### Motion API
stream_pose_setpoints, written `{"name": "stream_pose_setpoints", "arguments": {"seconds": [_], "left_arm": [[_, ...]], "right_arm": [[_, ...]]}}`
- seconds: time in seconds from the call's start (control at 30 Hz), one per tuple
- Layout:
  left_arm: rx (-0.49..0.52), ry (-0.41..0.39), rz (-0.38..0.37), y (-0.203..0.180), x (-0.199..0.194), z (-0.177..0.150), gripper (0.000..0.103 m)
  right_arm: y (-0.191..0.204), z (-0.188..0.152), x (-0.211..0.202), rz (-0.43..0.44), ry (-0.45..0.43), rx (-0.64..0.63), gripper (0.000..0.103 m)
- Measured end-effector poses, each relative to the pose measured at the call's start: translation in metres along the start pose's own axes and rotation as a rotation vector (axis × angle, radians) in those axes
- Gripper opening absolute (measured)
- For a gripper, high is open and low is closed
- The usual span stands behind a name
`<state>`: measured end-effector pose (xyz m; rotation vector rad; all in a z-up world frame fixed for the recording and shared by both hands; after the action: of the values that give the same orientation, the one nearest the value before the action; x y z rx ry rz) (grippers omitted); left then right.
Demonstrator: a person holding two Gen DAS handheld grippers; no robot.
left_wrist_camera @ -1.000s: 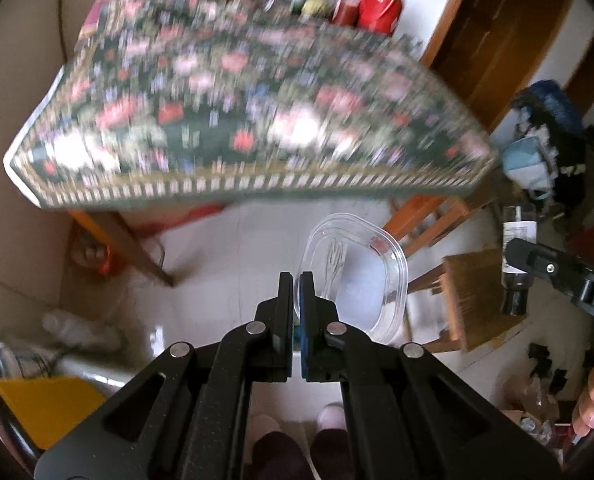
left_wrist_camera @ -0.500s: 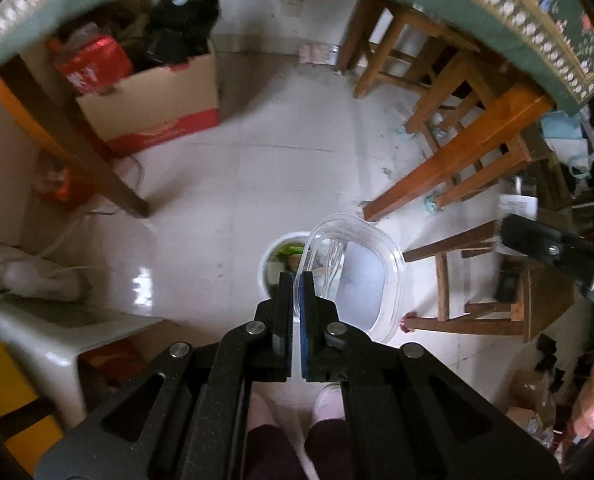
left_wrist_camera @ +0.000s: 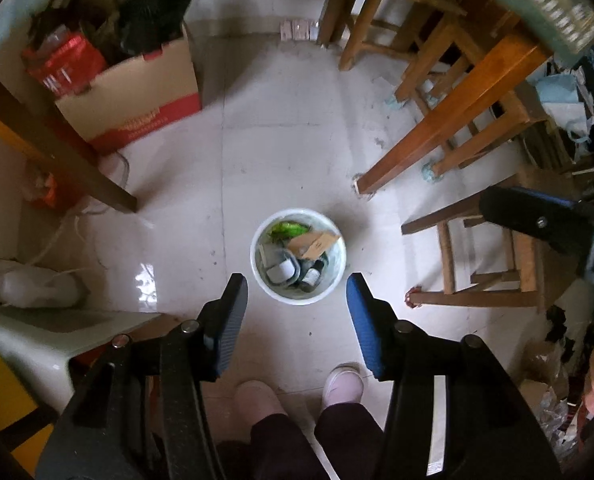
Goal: Collect trash
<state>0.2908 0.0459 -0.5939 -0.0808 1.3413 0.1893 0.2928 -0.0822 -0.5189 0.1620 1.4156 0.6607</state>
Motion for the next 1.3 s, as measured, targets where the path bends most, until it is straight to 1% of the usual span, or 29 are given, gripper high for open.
{"name": "stream_pose_setpoints", "arguments": {"seconds": [0.1,0.3,0.33,0.4,0.43,0.5,0.57,0.7,0.77,0.83,0.9,0.97,1.07,1.1,1.13,1.17,1.2,1.23,1.27,1.3], "left_arm": [[-0.011,-0.043,0.01,0.003,-0.046,0.012,0.051],[-0.027,-0.152,0.047,0.005,-0.164,0.029,0.051],[-0.03,-0.183,0.063,0.005,-0.193,0.03,0.051],[-0.048,-0.237,0.088,0.006,-0.231,0.033,0.051],[-0.059,-0.274,0.083,0.007,-0.259,0.033,0.051],[-0.068,-0.331,0.072,0.007,-0.302,0.031,0.051],[-0.068,-0.398,0.077,0.008,-0.344,0.028,0.051],[-0.056,-0.53,0.068,0.005,-0.422,0.014,0.051],[-0.051,-0.589,0.069,0.008,-0.452,0.006,0.051],[-0.05,-0.659,0.046,0.012,-0.49,-0.011,0.051],[-0.053,-0.702,0.026,0.015,-0.518,-0.026,0.051],[-0.06,-0.757,0.025,0.022,-0.549,-0.048,0.052],[-0.079,-0.822,0.022,0.034,-0.583,-0.079,0.065],[-0.086,-0.839,0.022,0.038,-0.593,-0.088,0.074],[-0.089,-0.853,0.023,0.041,-0.602,-0.098,0.087],[-0.092,-0.865,0.023,0.044,-0.61,-0.107,0.093],[-0.098,-0.881,0.025,0.046,-0.617,-0.116,0.099],[-0.104,-0.896,0.027,0.048,-0.623,-0.124,0.099],[-0.106,-0.904,0.028,0.049,-0.628,-0.131,0.099],[-0.104,-0.909,0.029,0.049,-0.632,-0.136,0.099]], "right_arm": [[0.009,0.005,-0.027,0.008,-0.019,-0.012,0.049],[0.053,0.015,-0.116,0.039,-0.076,-0.067,0.049],[0.062,0.016,-0.136,0.041,-0.093,-0.083,0.049],[0.078,0.018,-0.174,0.045,-0.126,-0.106,0.049],[0.085,0.018,-0.191,0.047,-0.145,-0.117,0.049],[0.103,0.017,-0.232,0.047,-0.197,-0.146,0.049],[0.118,0.014,-0.266,0.035,-0.253,-0.175,0.049],[0.149,0.0,-0.339,0.028,-0.38,-0.224,0.049],[0.162,-0.009,-0.368,0.028,-0.444,-0.244,0.049],[0.179,-0.023,-0.402,0.016,-0.519,-0.273,0.049],[0.198,-0.038,-0.427,-0.001,-0.58,-0.299,0.049],[0.219,-0.058,-0.453,-0.007,-0.647,-0.324,0.049],[0.242,-0.084,-0.477,0.015,-0.716,-0.351,0.053],[0.248,-0.091,-0.483,0.021,-0.731,-0.361,0.054],[0.255,-0.1,-0.49,0.023,-0.752,-0.378,0.055],[0.258,-0.106,-0.495,0.021,-0.766,-0.388,0.056],[0.264,-0.114,-0.5,0.017,-0.781,-0.4,0.061],[0.265,-0.116,-0.5,0.017,-0.786,-0.406,0.072],[0.269,-0.122,-0.502,0.018,-0.794,-0.416,0.077],[0.271,-0.126,-0.504,0.016,-0.807,-0.421,0.086]]}}
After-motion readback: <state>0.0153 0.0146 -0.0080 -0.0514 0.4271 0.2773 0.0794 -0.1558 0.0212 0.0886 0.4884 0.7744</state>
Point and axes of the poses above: each gripper's, at about its wrist camera, not at the fingertips, and x roughly the way its jaws point, y to its left, z to its top, the point moved 6 cm from there along x, roughly the way its jaws point, and after that the axes turned 12 degrees about z, right-handed, at the moved point
